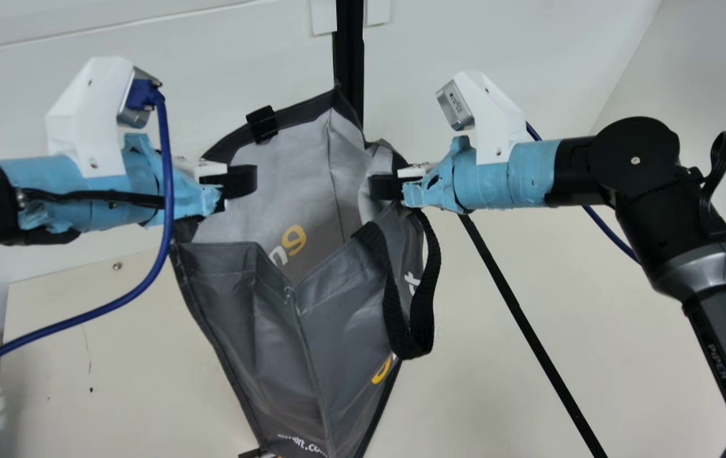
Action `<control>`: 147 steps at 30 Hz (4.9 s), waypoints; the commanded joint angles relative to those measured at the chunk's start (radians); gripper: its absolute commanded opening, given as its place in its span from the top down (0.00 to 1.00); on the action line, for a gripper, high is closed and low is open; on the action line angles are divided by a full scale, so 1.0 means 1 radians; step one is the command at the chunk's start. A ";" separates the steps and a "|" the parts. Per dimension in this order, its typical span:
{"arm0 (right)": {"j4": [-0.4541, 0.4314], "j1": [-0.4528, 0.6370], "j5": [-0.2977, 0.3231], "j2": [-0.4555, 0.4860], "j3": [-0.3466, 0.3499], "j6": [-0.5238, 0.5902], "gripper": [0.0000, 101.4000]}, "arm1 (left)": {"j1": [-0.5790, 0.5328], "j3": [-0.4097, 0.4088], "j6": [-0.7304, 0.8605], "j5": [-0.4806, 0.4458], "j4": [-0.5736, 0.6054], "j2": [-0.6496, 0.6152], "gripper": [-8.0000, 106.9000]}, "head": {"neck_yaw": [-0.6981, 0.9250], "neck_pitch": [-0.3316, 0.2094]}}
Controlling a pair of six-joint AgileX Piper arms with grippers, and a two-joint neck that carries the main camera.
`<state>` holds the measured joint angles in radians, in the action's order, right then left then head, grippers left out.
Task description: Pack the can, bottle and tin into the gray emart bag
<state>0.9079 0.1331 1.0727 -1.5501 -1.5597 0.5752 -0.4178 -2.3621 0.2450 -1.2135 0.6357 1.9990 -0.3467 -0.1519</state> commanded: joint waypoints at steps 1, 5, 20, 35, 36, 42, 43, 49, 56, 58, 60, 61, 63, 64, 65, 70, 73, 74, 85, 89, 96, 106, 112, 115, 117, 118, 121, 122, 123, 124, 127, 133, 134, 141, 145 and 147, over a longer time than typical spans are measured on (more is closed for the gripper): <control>0.000 0.000 0.000 0.000 0.000 0.000 1.00 | 0.000 0.000 0.000 0.000 0.000 0.000 0.46 | -0.002 -0.023; 0.000 0.000 0.002 0.000 0.000 0.000 1.00 | 0.000 0.000 0.000 0.000 0.000 0.000 0.35 | -0.002 -0.023; 0.000 0.000 0.001 0.000 0.000 0.000 1.00 | 0.026 0.238 0.066 0.100 0.104 -0.160 0.15 | -0.002 -0.023; 0.000 0.000 0.001 0.000 0.000 0.000 1.00 | 0.119 0.395 0.176 0.153 0.200 -0.319 0.15 | -0.002 -0.023; 0.000 0.000 0.001 0.000 0.000 0.000 1.00 | 0.125 0.403 0.184 0.156 0.201 -0.329 0.15 | -0.002 -0.023; 0.000 0.000 0.000 0.000 0.000 0.000 1.00 | 0.167 0.447 0.222 0.167 0.197 -0.385 0.15 | -0.002 -0.023; 0.000 0.000 0.000 0.000 0.000 0.000 1.00 | 0.174 0.455 0.227 0.169 0.194 -0.394 0.15 | -0.002 -0.023; 0.000 0.000 0.000 0.000 0.000 0.000 1.00 | 0.201 0.501 0.231 0.181 0.109 -0.446 0.15 | -0.002 -0.023; 0.000 0.000 0.000 0.000 0.000 0.000 1.00 | 0.215 0.569 0.208 0.204 -0.027 -0.502 0.15 | -0.002 -0.023; 0.000 0.000 0.000 0.000 0.000 0.000 1.00 | 0.221 0.591 0.197 0.214 -0.067 -0.518 0.15 | -0.002 -0.023; 0.000 0.000 0.000 0.000 0.000 0.000 1.00 | 0.227 0.614 0.184 0.224 -0.107 -0.536 0.15 | -0.002 -0.023; 0.000 0.000 0.000 0.000 0.000 0.000 1.00 | 0.231 0.626 0.176 0.230 -0.130 -0.546 0.15 | -0.002 -0.023; 0.000 0.000 0.000 0.000 0.000 0.000 1.00 | 0.236 0.650 0.159 0.241 -0.176 -0.564 0.15 | -0.002 -0.023; 0.000 0.000 0.000 0.000 0.000 0.000 1.00 | 0.239 0.663 0.148 0.247 -0.199 -0.573 0.15 | -0.002 -0.023; 0.000 0.000 0.000 0.000 0.000 0.000 1.00 | 0.242 0.675 0.138 0.253 -0.223 -0.583 0.15 | -0.002 -0.023; 0.000 0.000 0.000 0.000 0.000 0.000 1.00 | 0.251 0.732 0.074 0.280 -0.365 -0.628 0.15 | -0.002 -0.023; 0.000 0.000 0.000 0.000 0.000 0.000 1.00 | 0.249 0.759 0.033 0.286 -0.458 -0.652 0.15 | -0.002 -0.023; 0.000 0.000 0.000 0.000 0.000 0.000 1.00 | 0.247 0.766 0.019 0.284 -0.491 -0.660 0.15 | -0.002 -0.023; 0.000 0.000 0.000 0.000 0.000 0.000 1.00 | 0.190 0.825 -0.150 0.220 -0.825 -0.727 0.15 | -0.002 -0.023; 0.000 0.000 0.000 0.000 0.000 0.000 1.00 | 0.182 0.830 -0.164 0.211 -0.817 -0.733 0.15 | -0.002 -0.023; 0.000 0.000 0.000 0.000 0.000 0.000 1.00 | 0.182 0.830 -0.168 0.216 -0.849 -0.733 0.15 | -0.002 -0.023; -0.037 0.025 0.014 0.021 -0.008 -0.016 1.00 | 0.182 0.830 -0.168 0.212 -0.849 -0.733 0.15 | -0.002 -0.023; -0.094 0.074 0.034 0.010 -0.059 -0.048 1.00 | 0.182 0.830 -0.168 0.212 -0.849 -0.733 0.15 | -0.002 -0.023; -0.115 0.103 0.040 0.008 -0.078 -0.065 1.00 | 0.182 0.830 -0.168 0.212 -0.849 -0.733 0.15 | -0.002 -0.023; -0.127 0.123 0.042 0.008 -0.086 -0.074 1.00 | 0.182 0.830 -0.168 0.212 -0.849 -0.733 0.15 | -0.002 -0.023; -0.132 0.133 0.043 0.009 -0.090 -0.079 1.00 | 0.182 0.830 -0.168 0.212 -0.849 -0.733 0.15 | -0.002 -0.023; -0.147 0.164 0.046 0.010 -0.099 -0.091 1.00 | 0.182 0.830 -0.168 0.212 -0.849 -0.733 0.15 | -0.002 -0.023; -0.152 0.174 0.046 0.011 -0.101 -0.095 1.00 | 0.182 0.830 -0.168 0.212 -0.849 -0.733 0.15 | -0.002 -0.023; -0.156 0.185 0.047 0.011 -0.104 -0.100 1.00 | 0.182 0.830 -0.168 0.212 -0.849 -0.733 0.15 | -0.002 -0.023; -0.159 0.195 0.047 0.012 -0.107 -0.103 1.00 | 0.182 0.830 -0.168 0.212 -0.849 -0.733 0.15 | -0.002 -0.023; -0.171 0.226 0.048 0.012 -0.117 -0.115 1.00 | 0.182 0.830 -0.168 0.212 -0.849 -0.733 0.15 | -0.002 -0.023; -0.203 0.288 0.049 0.010 -0.147 -0.137 1.00 | 0.182 0.830 -0.168 0.212 -0.849 -0.733 0.15 | -0.002 -0.023; -0.209 0.298 0.050 0.009 -0.154 -0.141 1.00 | 0.182 0.830 -0.168 0.212 -0.849 -0.733 0.15 | -0.002 -0.023; -0.246 0.372 0.058 -0.001 -0.198 -0.159 1.00 | 0.182 0.830 -0.168 0.212 -0.849 -0.733 0.15 | -0.002 -0.023; -0.256 0.418 0.066 -0.009 -0.224 -0.160 1.00 | 0.182 0.830 -0.168 0.212 -0.849 -0.733 0.15 | -0.002 -0.023; -0.257 0.443 0.072 -0.014 -0.238 -0.157 1.00 | 0.182 0.830 -0.168 0.212 -0.849 -0.733 0.15 | -0.002 -0.023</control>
<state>0.6507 0.5589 1.1437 -1.5629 -1.7915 0.4148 -0.2357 -1.5321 0.0771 -1.0010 -0.2138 1.2663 -0.3467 -0.1519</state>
